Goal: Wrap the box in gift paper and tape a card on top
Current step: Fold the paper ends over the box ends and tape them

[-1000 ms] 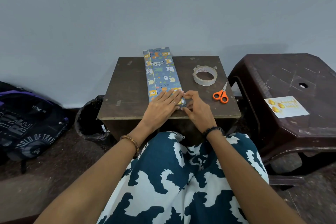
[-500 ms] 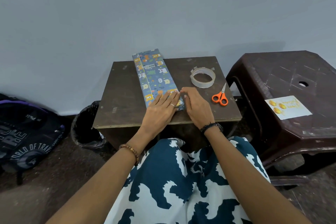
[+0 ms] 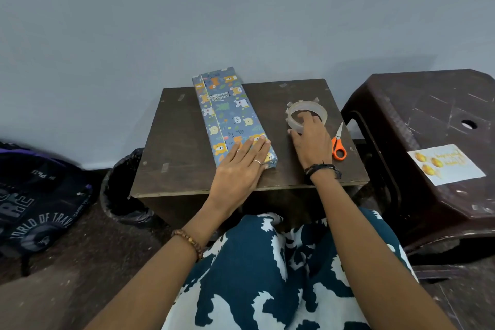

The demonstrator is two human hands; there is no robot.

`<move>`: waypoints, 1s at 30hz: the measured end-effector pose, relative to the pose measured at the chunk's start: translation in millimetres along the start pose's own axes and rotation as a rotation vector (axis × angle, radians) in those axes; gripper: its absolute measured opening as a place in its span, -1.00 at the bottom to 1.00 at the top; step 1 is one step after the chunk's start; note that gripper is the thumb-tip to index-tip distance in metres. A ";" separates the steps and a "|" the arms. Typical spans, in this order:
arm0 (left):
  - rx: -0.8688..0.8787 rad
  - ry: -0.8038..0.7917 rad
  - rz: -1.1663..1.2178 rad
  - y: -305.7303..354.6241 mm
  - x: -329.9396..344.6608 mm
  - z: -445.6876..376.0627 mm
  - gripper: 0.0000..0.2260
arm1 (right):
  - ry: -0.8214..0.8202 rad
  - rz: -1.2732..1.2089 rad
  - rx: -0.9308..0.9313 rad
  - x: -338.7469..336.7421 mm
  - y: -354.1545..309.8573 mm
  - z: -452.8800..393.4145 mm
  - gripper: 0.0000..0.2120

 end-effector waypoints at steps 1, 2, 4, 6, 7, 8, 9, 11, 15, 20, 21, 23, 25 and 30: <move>-0.005 0.001 0.000 -0.3 0.3 0.3 -0.65 | 0.018 0.019 -0.003 -1.9 1.7 1.3 -0.67; -0.010 0.001 -0.001 -0.6 0.5 0.5 -0.65 | 0.032 0.034 -0.010 -2.9 3.5 2.1 -0.68; -0.012 -0.005 -0.006 -0.4 0.2 0.7 -0.65 | 0.048 0.050 -0.021 -4.2 6.3 3.1 -0.73; -0.015 -0.009 -0.006 -0.1 -0.3 -0.4 -0.65 | 0.060 0.058 -0.024 -5.8 7.5 3.1 -0.74; -0.018 -0.010 -0.003 0.0 -0.1 -0.7 -0.65 | 0.066 0.062 -0.025 -6.5 7.5 3.1 -0.74; -0.020 -0.012 -0.001 0.2 0.2 -0.9 -0.65 | 0.072 0.065 -0.029 -7.3 7.1 3.0 -0.74; -0.022 -0.013 -0.002 0.2 0.4 -1.0 -0.65 | 0.078 0.071 -0.036 -8.0 6.3 3.0 -0.74; -0.027 -0.017 0.001 -0.2 0.9 -1.2 -0.65 | 0.086 0.091 -0.048 -8.8 4.8 3.2 -0.73; -0.030 -0.020 0.007 -0.2 0.8 -1.1 -0.65 | 0.107 0.137 -0.070 -11.5 2.8 5.4 -0.72; -0.026 -0.019 0.000 0.2 0.4 -1.5 -0.65 | 0.143 0.126 -0.152 -11.4 -6.5 8.7 -0.73; -0.025 -0.020 0.001 0.4 0.7 -1.6 -0.65 | 0.151 0.109 -0.173 -10.3 -8.1 9.2 -0.74; -0.025 -0.023 0.003 0.3 1.0 -1.8 -0.65 | 0.149 0.096 -0.201 -6.0 -10.1 9.7 -0.76; -0.026 -0.029 0.003 -0.2 0.8 -2.1 -0.65 | 0.152 0.100 -0.236 -2.8 -13.1 11.6 -0.82; -0.027 -0.043 0.005 -0.1 0.6 -2.6 -0.65 | 0.292 0.171 -0.382 -6.8 -23.6 21.2 -0.89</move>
Point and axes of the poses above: each hand's wrist, its own z-axis away from the middle knuckle, its own x-axis out of the palm, y = z × x, the point moved 7 cm from there along -z, towards the middle knuckle, and after that the axes turned 6 degrees about x, right-handed, at the moved point
